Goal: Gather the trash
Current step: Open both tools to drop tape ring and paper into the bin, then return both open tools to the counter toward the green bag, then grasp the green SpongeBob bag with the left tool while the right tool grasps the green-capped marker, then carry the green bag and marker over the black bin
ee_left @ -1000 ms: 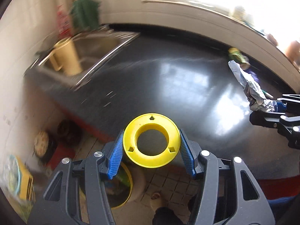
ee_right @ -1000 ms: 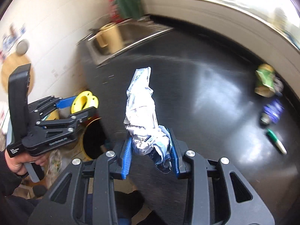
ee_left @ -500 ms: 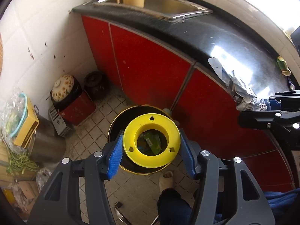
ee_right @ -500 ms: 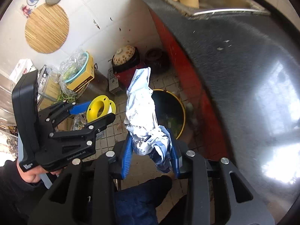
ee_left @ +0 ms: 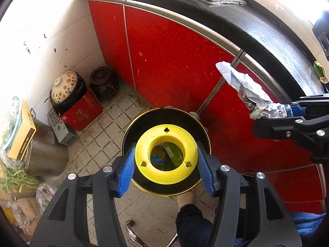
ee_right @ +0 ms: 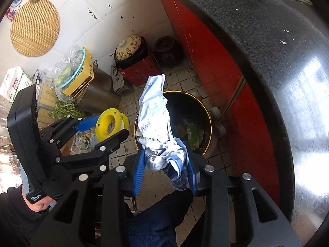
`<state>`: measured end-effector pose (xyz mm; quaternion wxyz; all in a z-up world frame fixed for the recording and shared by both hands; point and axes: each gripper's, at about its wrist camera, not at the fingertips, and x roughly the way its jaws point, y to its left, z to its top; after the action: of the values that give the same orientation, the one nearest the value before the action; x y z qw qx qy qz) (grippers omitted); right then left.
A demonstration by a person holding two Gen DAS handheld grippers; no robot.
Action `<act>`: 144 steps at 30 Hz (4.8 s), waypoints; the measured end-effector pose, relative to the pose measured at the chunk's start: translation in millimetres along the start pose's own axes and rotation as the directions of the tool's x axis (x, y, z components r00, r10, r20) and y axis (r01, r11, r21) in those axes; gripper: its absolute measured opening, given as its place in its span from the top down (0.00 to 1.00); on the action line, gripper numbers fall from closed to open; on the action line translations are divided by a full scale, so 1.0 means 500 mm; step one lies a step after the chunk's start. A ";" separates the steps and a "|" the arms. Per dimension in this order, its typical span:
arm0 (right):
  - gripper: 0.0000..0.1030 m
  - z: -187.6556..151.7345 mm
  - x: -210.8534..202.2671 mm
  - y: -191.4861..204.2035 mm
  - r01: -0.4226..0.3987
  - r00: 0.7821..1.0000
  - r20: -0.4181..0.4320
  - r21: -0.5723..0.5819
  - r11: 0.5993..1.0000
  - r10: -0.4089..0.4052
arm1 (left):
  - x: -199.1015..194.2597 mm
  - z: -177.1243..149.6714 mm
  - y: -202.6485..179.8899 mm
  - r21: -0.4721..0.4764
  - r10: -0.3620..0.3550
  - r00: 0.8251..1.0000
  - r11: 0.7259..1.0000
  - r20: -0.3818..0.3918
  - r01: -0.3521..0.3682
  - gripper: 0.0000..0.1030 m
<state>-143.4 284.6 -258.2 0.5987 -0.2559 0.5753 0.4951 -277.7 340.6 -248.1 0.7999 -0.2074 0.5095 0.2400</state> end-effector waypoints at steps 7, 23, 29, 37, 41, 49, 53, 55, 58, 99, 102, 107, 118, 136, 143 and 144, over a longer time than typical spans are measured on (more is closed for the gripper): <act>0.60 0.019 0.004 0.009 0.010 1.000 -0.002 -0.009 1.000 -0.010 | 0.022 0.005 0.005 -0.001 -0.003 1.000 1.000 -0.004 0.003 0.39; 0.33 0.000 -0.059 -0.003 0.010 1.000 0.016 -0.014 1.000 -0.009 | -0.013 0.000 -0.015 0.005 0.012 1.000 1.000 -0.004 -0.012 0.17; 0.24 -0.063 -0.244 -0.048 0.018 0.983 0.182 0.014 1.000 -0.020 | -0.100 0.034 -0.090 0.058 -0.001 0.999 0.998 0.053 -0.002 0.08; 0.23 -0.234 -0.498 -0.266 0.192 0.887 0.353 0.301 0.934 -0.296 | -0.164 0.120 -0.342 0.300 -0.129 0.988 0.949 0.088 0.097 0.07; 0.23 -0.333 -0.584 -0.363 0.263 0.829 0.345 0.455 0.851 -0.440 | -0.178 0.155 -0.508 0.445 -0.225 0.970 0.880 0.088 0.164 0.07; 0.23 -0.564 -0.692 -0.492 0.278 0.766 0.327 0.609 0.743 -0.554 | -0.206 0.149 -0.814 0.658 -0.359 0.933 0.710 0.031 0.251 0.07; 0.23 -0.629 -0.703 -0.540 0.258 0.763 0.323 0.642 0.722 -0.560 | -0.205 0.134 -0.901 0.715 -0.369 0.930 0.649 -0.004 0.261 0.07; 0.23 -0.649 -0.703 -0.559 0.247 0.765 0.322 0.653 0.716 -0.558 | -0.201 0.132 -0.936 0.732 -0.366 0.931 0.630 -0.016 0.260 0.07; 0.23 -0.669 -0.698 -0.590 0.229 0.774 0.318 0.665 0.711 -0.547 | -0.188 0.143 -0.977 0.739 -0.361 0.932 0.619 -0.033 0.266 0.07; 0.86 -0.548 -0.486 -0.843 0.288 0.900 0.214 0.362 0.887 -0.380 | 0.129 0.379 -1.329 0.752 -0.282 0.955 0.607 -0.095 0.255 0.41; 0.86 -0.559 -0.495 -0.811 0.276 0.896 0.224 0.394 0.877 -0.383 | 0.094 0.366 -1.301 0.748 -0.295 0.952 0.612 -0.085 0.257 0.41; 0.86 -0.590 -0.526 -0.754 0.251 0.881 0.256 0.462 0.851 -0.398 | 0.018 0.324 -1.231 0.732 -0.303 0.951 0.636 -0.054 0.245 0.41; 0.86 -0.644 -0.575 -0.617 0.221 0.839 0.320 0.539 0.813 -0.440 | -0.115 0.171 -1.008 0.694 -0.291 0.956 0.684 -0.022 0.224 0.41; 0.86 -0.611 -0.573 -0.503 0.270 0.819 0.332 0.498 0.824 -0.469 | -0.197 0.128 -0.837 0.625 -0.273 0.959 0.762 0.071 0.171 0.41; 0.86 -0.481 -0.528 -0.417 0.254 0.849 0.362 0.359 0.898 -0.385 | -0.223 0.126 -0.689 0.521 -0.208 0.968 0.847 0.137 0.108 0.41; 0.86 -0.455 -0.514 -0.396 0.250 0.856 0.365 0.326 0.912 -0.365 | -0.225 0.122 -0.654 0.497 -0.187 0.971 0.863 0.145 0.092 0.41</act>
<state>-27.6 -66.7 -115.2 0.8087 -0.1500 0.4461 0.3530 -80.4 95.2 -92.8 0.8861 -0.0122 0.4589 0.0638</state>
